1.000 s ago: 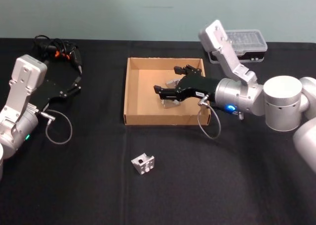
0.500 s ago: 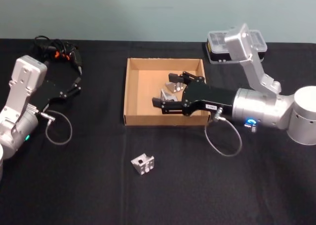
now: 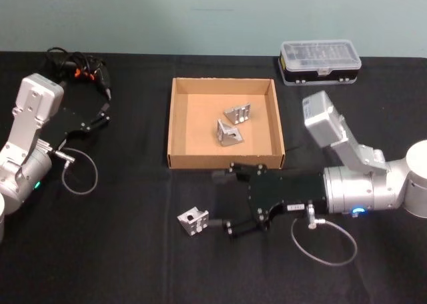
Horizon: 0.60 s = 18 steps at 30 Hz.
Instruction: Use one hand to pick up the angle iron from the table and place it into the box.
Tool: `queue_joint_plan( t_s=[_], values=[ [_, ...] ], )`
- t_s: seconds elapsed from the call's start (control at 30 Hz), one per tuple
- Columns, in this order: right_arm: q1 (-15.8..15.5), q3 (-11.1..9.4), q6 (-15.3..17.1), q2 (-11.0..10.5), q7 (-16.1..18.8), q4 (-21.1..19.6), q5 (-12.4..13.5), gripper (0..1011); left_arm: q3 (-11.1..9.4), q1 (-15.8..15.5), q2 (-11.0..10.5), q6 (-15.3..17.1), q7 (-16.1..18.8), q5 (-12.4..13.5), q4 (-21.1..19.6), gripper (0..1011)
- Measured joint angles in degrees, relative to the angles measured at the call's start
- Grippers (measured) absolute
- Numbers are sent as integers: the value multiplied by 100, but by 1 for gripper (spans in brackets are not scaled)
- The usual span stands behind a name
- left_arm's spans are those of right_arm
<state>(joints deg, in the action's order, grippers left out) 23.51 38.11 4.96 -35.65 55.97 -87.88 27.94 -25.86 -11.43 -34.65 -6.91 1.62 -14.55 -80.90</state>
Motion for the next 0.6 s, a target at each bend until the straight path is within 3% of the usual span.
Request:
queue_joint_plan(
  t_s=[0.27, 0.6],
  values=[
    [217, 445, -235, 28, 160, 288, -384, 1003, 0, 0, 0, 0, 0, 0, 0, 1000],
    [466, 781, -313, 241, -30, 715, -697, 1003, 0, 0, 0, 0, 0, 0, 0, 1000]
  ],
)
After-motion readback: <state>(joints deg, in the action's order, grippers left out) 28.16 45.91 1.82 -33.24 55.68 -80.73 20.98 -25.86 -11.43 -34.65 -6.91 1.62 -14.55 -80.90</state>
